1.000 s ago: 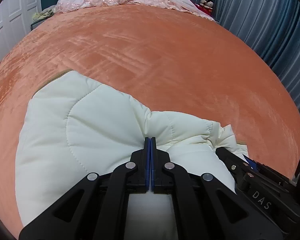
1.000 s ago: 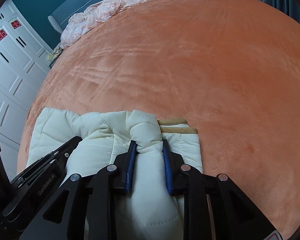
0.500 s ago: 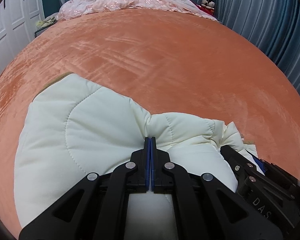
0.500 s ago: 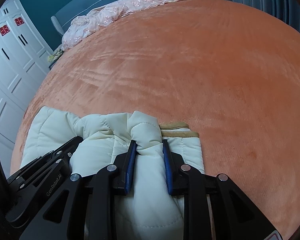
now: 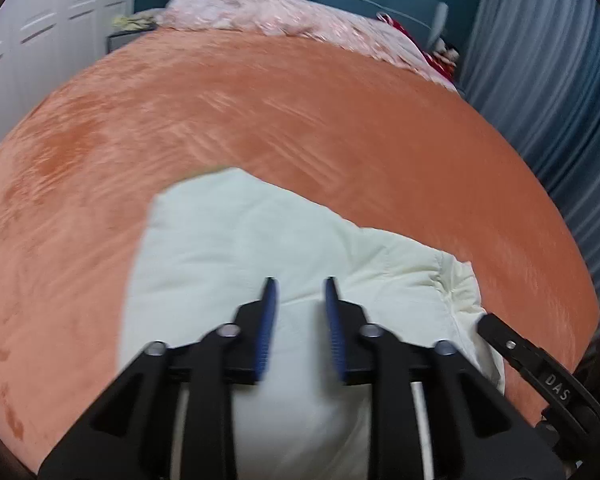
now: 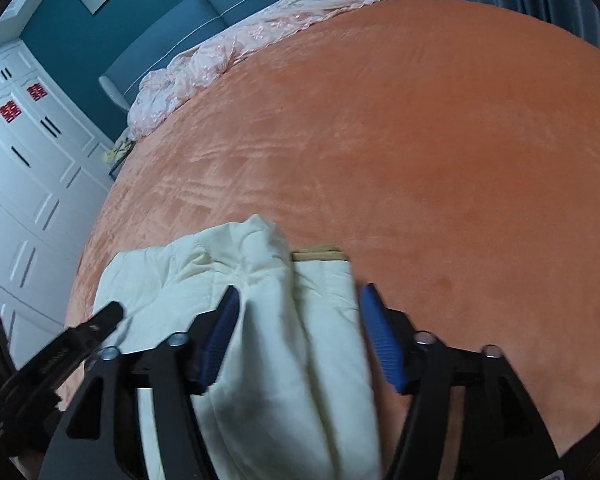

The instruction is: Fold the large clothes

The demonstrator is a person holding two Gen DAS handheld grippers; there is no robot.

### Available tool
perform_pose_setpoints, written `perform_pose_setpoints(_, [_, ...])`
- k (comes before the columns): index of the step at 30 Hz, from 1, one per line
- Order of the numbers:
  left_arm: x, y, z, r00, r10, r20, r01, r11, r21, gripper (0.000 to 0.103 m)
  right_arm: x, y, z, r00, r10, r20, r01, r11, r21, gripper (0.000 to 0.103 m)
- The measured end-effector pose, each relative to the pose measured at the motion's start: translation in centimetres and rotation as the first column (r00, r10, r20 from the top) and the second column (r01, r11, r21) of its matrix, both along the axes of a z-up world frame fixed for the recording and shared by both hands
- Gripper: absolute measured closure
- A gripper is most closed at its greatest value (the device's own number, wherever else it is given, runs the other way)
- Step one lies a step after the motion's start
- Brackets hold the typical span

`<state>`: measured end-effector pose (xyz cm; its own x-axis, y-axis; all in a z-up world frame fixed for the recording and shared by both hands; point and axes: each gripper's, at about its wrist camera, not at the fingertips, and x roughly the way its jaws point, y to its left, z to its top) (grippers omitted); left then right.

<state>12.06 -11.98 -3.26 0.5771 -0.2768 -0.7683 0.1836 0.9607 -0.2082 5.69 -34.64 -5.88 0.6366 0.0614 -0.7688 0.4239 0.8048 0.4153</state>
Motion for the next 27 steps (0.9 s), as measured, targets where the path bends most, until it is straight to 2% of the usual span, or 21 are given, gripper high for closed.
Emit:
perform_pose_setpoints(1, [-0.7,1.7,0.8,0.999,0.039,0.014,-0.038,0.999,-0.018,0.034,-0.9,-0.1,0.4,1.0,0.006,0.003,-0.006,1.0,-0.003,0.029])
perform_pose_setpoints(3, [-1.4,4.5,1.2,0.995,0.1,-0.007,-0.1,0.995,-0.012,0.022,-1.9,-0.4,0.3,0.999,0.047,-0.023,-0.047,0.998,0.041,0.029])
perform_pose_setpoints(6, [-1.8,7.8,-0.4,0.983,0.103,-0.152,-0.111,0.993,-0.044,0.022,-3.4,-0.7,-0.8,0.995,0.081,-0.064,-0.07,0.986,0.151,0.027])
perform_pose_setpoints(8, [-2.5,9.6,-1.7,0.969,0.09,-0.231,-0.121,0.984,-0.128,0.015,-4.3,-0.9,-1.6,0.994,0.081,-0.072,-0.062,0.971,0.23,0.025])
perform_pose_setpoints(13, [-4.1,10.8,-4.4,0.943,0.053,-0.33,-0.155,0.944,-0.292,0.008,-5.1,-0.8,-4.3,0.996,0.047,-0.08,-0.009,0.908,0.419,0.019])
perform_pose_setpoints(18, [-4.0,9.8,-6.3,0.921,0.015,-0.389,-0.179,0.904,-0.388,0.005,-4.6,-0.3,-5.1,0.997,0.057,-0.053,-0.027,0.893,0.449,0.017])
perform_pose_setpoints(20, [-3.9,9.0,-6.3,0.92,0.003,-0.391,-0.166,0.908,-0.385,0.005,-4.4,-0.3,-5.4,0.997,0.056,-0.044,-0.03,0.887,0.461,0.017])
perform_pose_setpoints(24, [-3.9,7.3,-5.5,0.931,0.0,-0.365,-0.12,0.944,-0.306,0.005,-3.7,0.3,-5.7,0.997,0.062,-0.038,-0.038,0.889,0.456,0.016])
perform_pose_setpoints(26, [-3.9,6.9,-4.9,0.935,0.008,-0.354,-0.115,0.953,-0.28,0.007,-3.1,0.6,-5.4,0.996,0.082,-0.045,-0.056,0.906,0.421,0.019])
perform_pose_setpoints(27, [-4.0,6.5,-4.6,0.939,0.012,-0.344,-0.11,0.958,-0.266,0.01,-2.8,0.9,-5.2,0.995,0.092,-0.046,-0.065,0.91,0.409,0.028])
